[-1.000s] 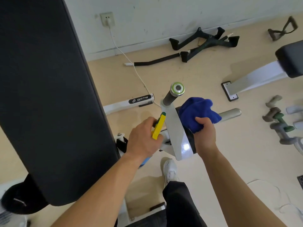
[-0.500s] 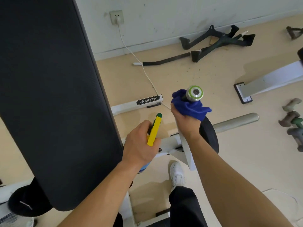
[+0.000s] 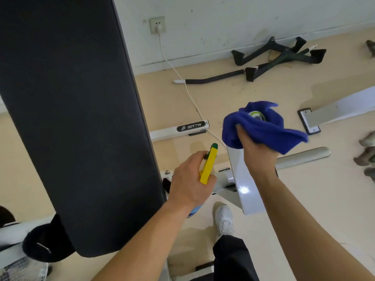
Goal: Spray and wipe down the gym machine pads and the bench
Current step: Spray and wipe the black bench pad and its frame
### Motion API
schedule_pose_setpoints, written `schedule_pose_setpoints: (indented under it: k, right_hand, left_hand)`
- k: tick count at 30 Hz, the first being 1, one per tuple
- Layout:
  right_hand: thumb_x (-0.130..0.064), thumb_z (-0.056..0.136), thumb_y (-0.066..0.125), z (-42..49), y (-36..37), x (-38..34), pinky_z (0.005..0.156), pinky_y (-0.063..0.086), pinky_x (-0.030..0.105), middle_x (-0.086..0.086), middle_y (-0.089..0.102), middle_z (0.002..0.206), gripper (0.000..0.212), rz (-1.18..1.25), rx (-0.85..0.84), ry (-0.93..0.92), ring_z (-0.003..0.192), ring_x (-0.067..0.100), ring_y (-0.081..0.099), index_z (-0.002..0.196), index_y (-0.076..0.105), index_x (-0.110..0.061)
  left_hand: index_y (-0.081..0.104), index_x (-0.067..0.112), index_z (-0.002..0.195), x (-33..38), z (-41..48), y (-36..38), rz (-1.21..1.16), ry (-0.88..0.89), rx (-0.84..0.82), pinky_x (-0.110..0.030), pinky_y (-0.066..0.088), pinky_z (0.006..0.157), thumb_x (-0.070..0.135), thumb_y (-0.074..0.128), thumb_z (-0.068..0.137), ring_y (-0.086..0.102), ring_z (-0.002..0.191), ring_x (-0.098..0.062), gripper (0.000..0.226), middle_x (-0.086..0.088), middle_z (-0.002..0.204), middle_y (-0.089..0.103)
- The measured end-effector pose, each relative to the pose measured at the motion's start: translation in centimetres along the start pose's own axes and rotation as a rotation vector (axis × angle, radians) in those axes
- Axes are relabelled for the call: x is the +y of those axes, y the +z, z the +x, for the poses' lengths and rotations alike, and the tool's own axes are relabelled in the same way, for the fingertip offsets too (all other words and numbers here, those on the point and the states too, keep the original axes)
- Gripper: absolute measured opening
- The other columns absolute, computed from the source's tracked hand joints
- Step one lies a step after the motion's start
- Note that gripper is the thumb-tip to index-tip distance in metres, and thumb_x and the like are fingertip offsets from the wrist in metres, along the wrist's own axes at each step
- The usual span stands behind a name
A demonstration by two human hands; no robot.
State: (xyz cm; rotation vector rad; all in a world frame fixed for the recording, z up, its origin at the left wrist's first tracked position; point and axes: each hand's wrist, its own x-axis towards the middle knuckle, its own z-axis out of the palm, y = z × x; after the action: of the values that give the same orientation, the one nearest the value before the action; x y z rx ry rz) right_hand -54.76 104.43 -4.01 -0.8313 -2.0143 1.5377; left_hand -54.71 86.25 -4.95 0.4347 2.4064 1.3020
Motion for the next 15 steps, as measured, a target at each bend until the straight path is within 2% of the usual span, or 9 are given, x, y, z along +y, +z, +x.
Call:
schedule_pose_setpoints:
  k: [2,3,5,6,9,11,13,15]
  right_hand:
    - [-0.020,0.080,0.078,0.3,0.6,1.0,0.075,0.057,0.041,-0.002,0.062,0.085,0.032,-0.084,-0.027,0.042,0.077,0.012,0.059,0.091,0.051,-0.033]
    - [-0.029,0.076,0.076,0.5,0.9,1.5,0.074,0.057,0.038,-0.004,0.061,0.081,0.029,-0.122,-0.043,0.025,0.075,0.008,0.059,0.087,0.050,-0.033]
    - [-0.040,0.070,0.071,0.6,2.0,1.6,0.069,0.050,0.012,-0.014,0.055,0.076,0.028,-0.117,-0.028,-0.026,0.071,-0.008,0.059,0.082,0.046,-0.033]
    - [-0.039,0.069,0.071,0.6,2.5,1.8,0.067,0.045,0.004,-0.017,0.053,0.076,0.030,-0.108,-0.011,-0.036,0.071,-0.017,0.057,0.082,0.045,-0.033]
    - [-0.017,0.077,0.079,0.5,2.6,2.4,0.068,0.039,-0.002,-0.020,0.053,0.077,0.038,-0.192,-0.009,-0.051,0.076,-0.023,0.054,0.083,0.046,-0.035]
    - [-0.005,0.080,0.078,1.0,1.9,3.1,0.066,0.041,0.000,-0.020,0.058,0.076,0.040,-0.251,-0.076,-0.065,0.078,-0.019,0.058,0.086,0.052,-0.035]
    - [-0.005,0.078,0.079,1.7,1.1,3.7,0.069,0.049,0.009,-0.016,0.065,0.082,0.037,-0.311,-0.157,-0.052,0.081,-0.009,0.063,0.094,0.060,-0.032]
    - [-0.017,0.074,0.080,1.8,-0.2,4.0,0.071,0.058,0.031,-0.012,0.068,0.091,0.040,-0.359,-0.237,0.125,0.081,0.003,0.064,0.108,0.063,-0.029]
  left_hand:
    - [0.059,0.028,0.107,0.3,0.0,0.3,0.000,0.003,0.001,-0.023,0.043,0.064,0.034,0.052,0.079,0.051,0.064,-0.007,0.029,0.014,0.071,0.049]
    - [0.059,0.028,0.107,0.5,0.1,0.4,0.008,0.010,0.001,-0.022,0.040,0.063,0.033,0.052,0.079,0.050,0.064,-0.007,0.029,0.014,0.070,0.049]
    - [0.060,0.027,0.106,0.8,0.2,0.5,0.013,0.004,0.007,-0.019,0.037,0.062,0.030,0.052,0.078,0.050,0.063,-0.007,0.029,0.013,0.069,0.048]
    - [0.060,0.026,0.105,0.9,0.3,0.4,0.009,-0.003,0.011,-0.016,0.035,0.061,0.030,0.052,0.078,0.050,0.063,-0.007,0.028,0.013,0.068,0.048]
    - [0.059,0.027,0.103,1.2,0.4,0.3,0.001,-0.014,0.023,-0.010,0.033,0.061,0.033,0.050,0.079,0.051,0.065,-0.005,0.026,0.014,0.069,0.048]
    - [0.060,0.026,0.103,1.4,0.3,0.1,-0.006,-0.014,0.031,-0.012,0.034,0.061,0.032,0.051,0.080,0.051,0.065,-0.005,0.025,0.014,0.068,0.048]
    - [0.060,0.027,0.103,1.8,0.2,-0.1,-0.021,-0.020,0.042,-0.017,0.035,0.061,0.028,0.053,0.080,0.050,0.063,-0.007,0.023,0.013,0.066,0.048]
    - [0.060,0.026,0.101,2.3,0.0,-0.5,-0.044,-0.027,0.051,-0.018,0.035,0.060,0.026,0.053,0.080,0.048,0.061,-0.009,0.022,0.010,0.065,0.048]
